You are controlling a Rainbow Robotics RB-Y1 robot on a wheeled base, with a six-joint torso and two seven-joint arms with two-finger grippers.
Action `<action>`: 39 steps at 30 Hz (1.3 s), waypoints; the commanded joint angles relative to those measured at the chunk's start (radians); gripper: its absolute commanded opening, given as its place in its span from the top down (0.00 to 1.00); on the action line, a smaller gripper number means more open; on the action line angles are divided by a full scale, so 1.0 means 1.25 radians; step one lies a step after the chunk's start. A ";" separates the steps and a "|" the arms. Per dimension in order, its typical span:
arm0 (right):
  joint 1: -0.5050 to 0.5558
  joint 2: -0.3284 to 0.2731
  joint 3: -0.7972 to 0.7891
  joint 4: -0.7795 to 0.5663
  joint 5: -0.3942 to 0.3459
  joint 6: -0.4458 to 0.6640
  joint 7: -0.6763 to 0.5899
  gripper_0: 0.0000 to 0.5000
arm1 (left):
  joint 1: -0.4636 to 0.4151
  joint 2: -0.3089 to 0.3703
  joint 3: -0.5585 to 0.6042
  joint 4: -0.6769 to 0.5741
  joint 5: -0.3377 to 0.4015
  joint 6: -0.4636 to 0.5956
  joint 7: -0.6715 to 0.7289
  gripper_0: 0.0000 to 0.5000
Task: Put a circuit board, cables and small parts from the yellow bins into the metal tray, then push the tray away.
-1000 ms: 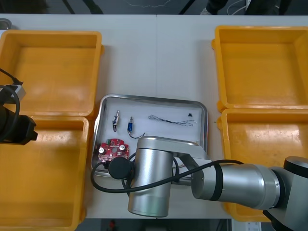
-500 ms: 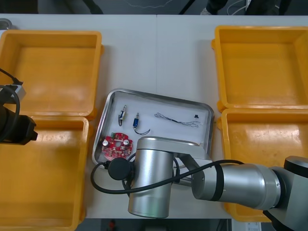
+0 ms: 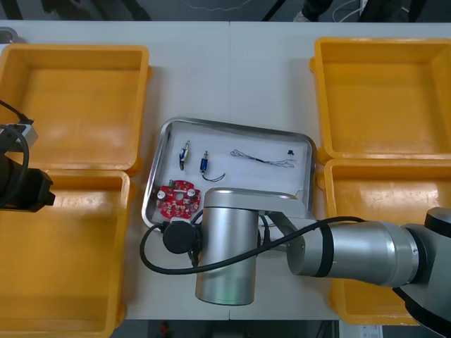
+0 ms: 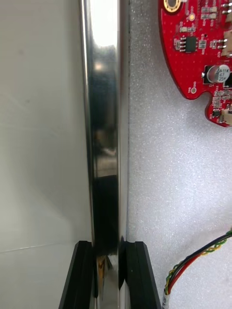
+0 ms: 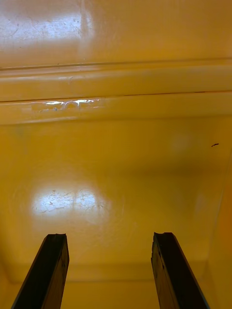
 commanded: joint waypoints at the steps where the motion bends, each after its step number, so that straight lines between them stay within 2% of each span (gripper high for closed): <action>1: -0.075 -0.010 0.049 -0.028 0.007 0.002 0.038 1.00 | 0.010 0.033 0.024 -0.011 0.006 0.005 -0.005 0.00; 14: -0.126 -0.016 0.067 -0.023 0.045 0.003 0.056 1.00 | 0.010 0.033 0.024 -0.011 0.006 0.005 -0.005 0.00; 27: -0.175 -0.016 0.067 0.035 0.123 0.002 0.086 1.00 | 0.010 0.033 0.024 -0.011 0.006 0.005 -0.005 0.00; 39: -0.226 -0.015 0.065 0.106 0.159 -0.025 0.115 1.00 | 0.010 0.033 0.024 -0.011 0.006 0.005 -0.005 0.00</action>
